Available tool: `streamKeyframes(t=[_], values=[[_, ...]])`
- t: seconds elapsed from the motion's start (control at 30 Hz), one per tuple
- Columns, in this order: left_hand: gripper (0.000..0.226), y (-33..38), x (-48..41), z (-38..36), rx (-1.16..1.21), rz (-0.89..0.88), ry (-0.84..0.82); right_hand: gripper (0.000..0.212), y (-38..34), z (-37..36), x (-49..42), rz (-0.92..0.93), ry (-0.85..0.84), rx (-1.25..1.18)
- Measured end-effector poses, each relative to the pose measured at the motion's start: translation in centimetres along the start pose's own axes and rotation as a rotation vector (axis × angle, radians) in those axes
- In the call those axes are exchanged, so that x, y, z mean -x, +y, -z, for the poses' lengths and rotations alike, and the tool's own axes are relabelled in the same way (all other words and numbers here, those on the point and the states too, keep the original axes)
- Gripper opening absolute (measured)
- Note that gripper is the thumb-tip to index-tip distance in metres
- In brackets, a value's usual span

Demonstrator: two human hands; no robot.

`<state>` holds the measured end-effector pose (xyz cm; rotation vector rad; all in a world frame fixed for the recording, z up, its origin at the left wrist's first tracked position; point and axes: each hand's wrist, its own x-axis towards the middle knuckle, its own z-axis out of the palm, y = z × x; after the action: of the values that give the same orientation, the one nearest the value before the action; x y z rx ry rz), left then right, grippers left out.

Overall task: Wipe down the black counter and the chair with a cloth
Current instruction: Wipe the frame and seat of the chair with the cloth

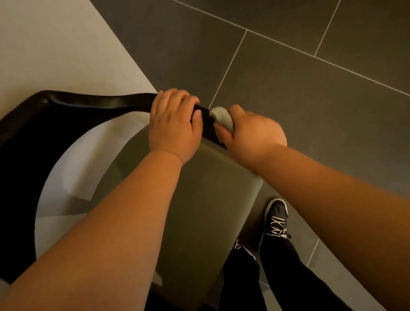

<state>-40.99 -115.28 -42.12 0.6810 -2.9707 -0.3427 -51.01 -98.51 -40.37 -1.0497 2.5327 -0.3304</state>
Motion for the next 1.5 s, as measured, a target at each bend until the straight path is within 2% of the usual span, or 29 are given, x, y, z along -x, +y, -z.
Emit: streamKeyframes(t=[0.13, 0.23, 0.3, 0.4, 0.5, 0.67, 0.73, 0.87, 0.97, 1.13, 1.23, 1.33, 1.5], values=[[0.044, -1.7, 0.2, 1.3, -0.01, 0.036, -0.125, 0.04, 3.5, 0.8, 4.3, -0.053, 0.065, -0.1], [0.048, -1.6, 0.1, 1.6, -0.029, 0.032, -0.17, 0.039, 5.4, 1.2, 7.7, -0.148, 0.04, -0.221], [0.047, -1.3, 0.2, 1.5, -0.043, 0.044, -0.17, 0.037, 5.5, 1.2, 7.1, -0.173, 0.009, -0.219], [0.045, -1.1, 0.2, 1.4, -0.06, 0.067, -0.156, 0.042, 3.7, 1.4, 3.0, -0.091, -0.064, -0.144], [0.043, -1.0, 0.3, 1.4, -0.072, 0.061, -0.15, 0.044, 2.2, 1.3, 0.2, -0.047, -0.123, -0.171], [0.044, -1.0, 0.2, 1.8, -0.052, 0.051, -0.189, 0.039, 4.8, 1.3, 6.0, -0.144, -0.004, -0.233], [0.045, -1.0, 0.1, 1.8, -0.057, 0.06, -0.189, 0.042, 5.6, 0.8, 8.5, -0.192, 0.052, -0.284], [0.043, -0.7, 0.2, 1.6, -0.055, 0.079, -0.171, 0.048, 4.1, -0.5, 6.8, -0.183, 0.129, -0.077], [0.042, -0.9, 0.3, 1.6, -0.049, 0.076, -0.162, 0.055, 1.1, -1.2, 3.1, -0.083, 0.149, 0.066], [0.042, -0.9, 0.3, 1.9, -0.031, 0.063, -0.18, 0.064, 1.5, -1.1, 4.4, 0.044, 0.16, 0.133], [0.043, -1.0, 0.1, 1.9, -0.034, 0.059, -0.202, 0.071, 4.5, -1.6, 8.5, -0.026, 0.218, 0.09], [0.044, -1.1, 0.2, 1.6, -0.05, 0.073, -0.187, 0.067, 5.5, -2.3, 10.7, -0.094, 0.225, -0.023], [0.046, -1.3, 0.2, 1.5, -0.045, 0.071, -0.18, 0.071, 2.0, -1.9, 5.9, -0.023, 0.219, 0.17]])
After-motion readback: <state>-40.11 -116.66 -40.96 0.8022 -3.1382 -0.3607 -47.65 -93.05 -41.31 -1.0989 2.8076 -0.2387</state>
